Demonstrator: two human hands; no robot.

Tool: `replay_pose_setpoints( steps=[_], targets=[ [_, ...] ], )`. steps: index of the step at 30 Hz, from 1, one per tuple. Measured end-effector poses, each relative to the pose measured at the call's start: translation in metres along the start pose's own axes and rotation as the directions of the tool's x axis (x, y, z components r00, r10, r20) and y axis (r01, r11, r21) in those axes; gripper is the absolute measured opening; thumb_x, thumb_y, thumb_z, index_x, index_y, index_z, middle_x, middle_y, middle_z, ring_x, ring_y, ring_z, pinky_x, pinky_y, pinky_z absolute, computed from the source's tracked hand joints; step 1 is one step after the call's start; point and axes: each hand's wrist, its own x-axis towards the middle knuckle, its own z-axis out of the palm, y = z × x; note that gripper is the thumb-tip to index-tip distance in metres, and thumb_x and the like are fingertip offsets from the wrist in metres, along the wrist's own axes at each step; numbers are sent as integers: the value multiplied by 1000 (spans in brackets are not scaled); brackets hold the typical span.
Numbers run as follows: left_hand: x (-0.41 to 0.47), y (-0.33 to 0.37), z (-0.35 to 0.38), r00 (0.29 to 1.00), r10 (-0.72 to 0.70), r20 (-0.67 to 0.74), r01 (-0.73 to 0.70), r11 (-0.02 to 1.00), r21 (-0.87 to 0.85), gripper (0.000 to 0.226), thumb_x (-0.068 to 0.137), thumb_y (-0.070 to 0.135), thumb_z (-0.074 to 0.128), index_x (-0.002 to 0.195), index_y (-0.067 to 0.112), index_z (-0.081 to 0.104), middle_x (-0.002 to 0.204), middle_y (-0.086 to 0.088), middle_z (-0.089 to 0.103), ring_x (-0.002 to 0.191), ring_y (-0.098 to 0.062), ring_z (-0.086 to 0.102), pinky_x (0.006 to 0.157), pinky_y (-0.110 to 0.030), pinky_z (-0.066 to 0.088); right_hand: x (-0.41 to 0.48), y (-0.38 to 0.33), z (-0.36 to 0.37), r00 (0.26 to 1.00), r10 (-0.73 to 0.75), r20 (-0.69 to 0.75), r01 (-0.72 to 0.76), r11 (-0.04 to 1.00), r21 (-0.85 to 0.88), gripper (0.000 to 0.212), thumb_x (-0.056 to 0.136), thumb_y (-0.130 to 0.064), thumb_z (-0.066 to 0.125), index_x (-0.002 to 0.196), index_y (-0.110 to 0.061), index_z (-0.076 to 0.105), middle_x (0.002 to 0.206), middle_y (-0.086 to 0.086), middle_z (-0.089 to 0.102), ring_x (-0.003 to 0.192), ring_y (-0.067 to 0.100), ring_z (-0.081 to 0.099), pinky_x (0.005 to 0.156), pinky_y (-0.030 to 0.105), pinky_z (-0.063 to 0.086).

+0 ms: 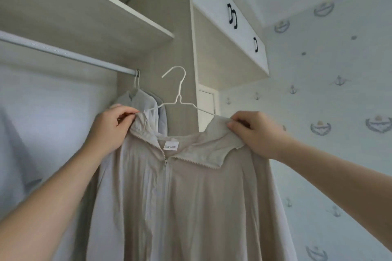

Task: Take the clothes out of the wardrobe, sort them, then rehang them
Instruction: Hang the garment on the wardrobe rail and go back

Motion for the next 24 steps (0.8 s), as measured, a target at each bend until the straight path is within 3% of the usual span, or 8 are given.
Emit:
replay_pose_setpoints(
  steps=[2,4,8,11,16,20,24],
  targets=[
    [20,-31,-17,1000,-22,-5,22,1000,-2,25,91,-2,63,98,20,73,91,12,65,82,-1,58,78,-2,40,31,-24,19,999,-29,25,29,999,15,19,96,-34,53,84,-27,66,74,-6,64,70,6,57,57,14,39],
    [39,-63,-32,999,-46,-23,46,999,9,28,91,-1,63,97,25,71,93,17,65,83,-3,59,77,-2,41,63,-47,40,997,-67,34,66,997,37,21,97,-31,53,84,-22,65,73,-4,62,69,10,55,58,17,39],
    [75,-128,-55,987,-124,-106,127,992,21,23,91,2,63,100,19,76,97,2,72,89,-16,66,76,-6,44,128,-88,84,993,-120,-8,120,992,48,24,99,-30,49,85,-15,63,76,-1,60,76,18,55,65,31,39],
    [98,-176,-66,960,-182,-214,193,981,34,20,93,7,62,100,20,76,99,2,74,92,-16,66,75,-13,45,179,-117,122,984,-166,-62,169,984,58,27,100,-25,48,87,-7,63,81,3,59,84,24,55,63,31,29],
    [118,-233,-66,888,-257,-381,292,956,37,29,97,27,52,120,20,67,125,-4,66,117,-24,59,100,-37,46,244,-151,173,984,-143,-102,152,984,88,26,99,-23,48,87,-6,64,87,9,60,89,28,57,66,28,32],
    [131,-261,-66,903,-333,-272,368,925,90,55,88,72,34,121,34,57,123,6,65,117,-20,58,102,-40,46,293,-180,210,987,-122,-100,132,986,97,24,97,-24,48,83,-9,61,84,9,57,84,27,54,67,26,32],
    [148,-274,-56,920,-366,-140,365,930,-34,86,71,87,41,141,38,47,140,8,58,129,-15,52,111,-35,38,331,-197,234,990,-94,-101,100,993,55,30,97,-22,48,70,-10,51,82,11,54,79,27,48,66,25,31]
  ],
)
